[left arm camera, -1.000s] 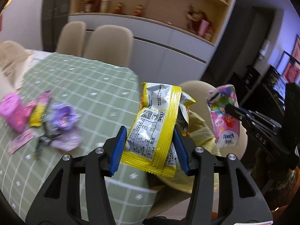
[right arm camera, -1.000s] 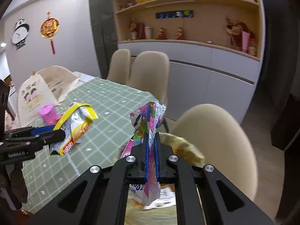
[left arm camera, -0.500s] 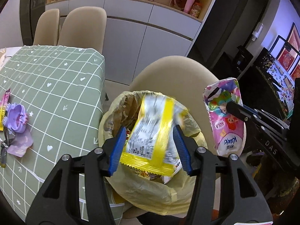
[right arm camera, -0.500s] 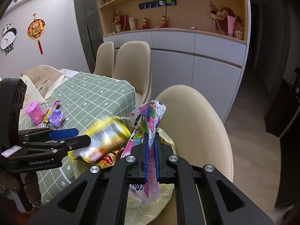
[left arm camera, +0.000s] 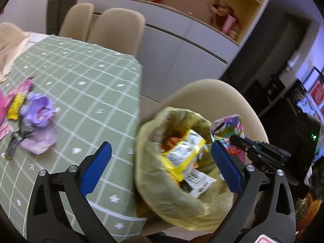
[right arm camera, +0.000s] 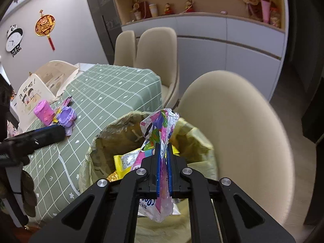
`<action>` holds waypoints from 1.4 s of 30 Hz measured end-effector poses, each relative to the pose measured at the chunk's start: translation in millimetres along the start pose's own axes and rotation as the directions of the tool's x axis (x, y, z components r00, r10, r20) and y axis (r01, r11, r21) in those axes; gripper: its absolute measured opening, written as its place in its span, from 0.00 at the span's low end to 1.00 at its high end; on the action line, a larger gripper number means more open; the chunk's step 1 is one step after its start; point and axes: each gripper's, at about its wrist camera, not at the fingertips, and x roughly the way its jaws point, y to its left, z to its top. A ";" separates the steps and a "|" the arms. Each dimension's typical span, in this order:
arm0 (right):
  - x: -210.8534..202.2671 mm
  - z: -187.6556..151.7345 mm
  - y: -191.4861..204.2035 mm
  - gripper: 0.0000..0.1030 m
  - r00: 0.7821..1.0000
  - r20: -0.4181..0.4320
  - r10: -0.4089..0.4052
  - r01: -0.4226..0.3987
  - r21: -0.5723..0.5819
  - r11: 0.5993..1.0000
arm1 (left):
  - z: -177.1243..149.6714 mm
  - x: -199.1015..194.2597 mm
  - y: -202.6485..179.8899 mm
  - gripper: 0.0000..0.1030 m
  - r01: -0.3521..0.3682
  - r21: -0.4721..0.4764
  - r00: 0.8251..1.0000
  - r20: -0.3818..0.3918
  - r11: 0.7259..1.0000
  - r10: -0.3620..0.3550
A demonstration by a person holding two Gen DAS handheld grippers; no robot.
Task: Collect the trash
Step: 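Carry both items to the yellow bag and open left tool to drop packet, then open right tool to drop the tissue pack into the yellow bag, then grasp the pink candy stick wrapper with left tool while right tool grasps black wrapper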
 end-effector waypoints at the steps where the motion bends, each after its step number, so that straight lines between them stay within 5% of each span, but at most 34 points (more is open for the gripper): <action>1: 6.6 -0.8 1.8 0.07 1.000 -0.011 0.007 -0.006 0.009 1.000 | -0.9 -3.0 5.9 0.91 -0.013 -0.011 1.000 0.003 1.000 0.013; 5: 27.2 -5.0 7.0 0.11 0.998 -0.056 0.018 -0.015 0.044 0.999 | -5.0 -15.7 33.5 0.91 -0.071 -0.055 0.997 0.006 0.996 0.071; 10: 31.6 -10.0 10.2 0.39 0.998 -0.054 -0.036 0.040 0.061 0.997 | -14.4 -33.7 71.1 0.91 -0.156 -0.113 0.988 0.006 0.981 0.157; 16: 16.4 -4.5 24.5 0.40 0.999 -0.001 -0.045 0.045 0.079 0.996 | -29.6 -60.4 124.0 0.91 -0.219 -0.196 0.975 -0.010 0.956 0.221; 27: 22.3 35.5 134.5 0.40 0.990 0.040 0.138 -0.134 -0.106 0.985 | -46.7 -130.9 215.9 0.91 -0.290 -0.336 0.945 0.050 0.896 0.324; 38: 60.8 51.8 223.6 0.40 0.959 -0.062 0.277 -0.284 -0.236 0.929 | -40.4 -120.7 263.8 0.91 -0.233 -0.204 0.967 0.054 0.951 0.248; 42: 72.2 49.2 231.7 0.40 0.953 -0.091 0.290 -0.303 -0.231 0.924 | -31.0 -98.1 299.2 0.85 -0.280 -0.117 0.958 0.032 0.953 0.286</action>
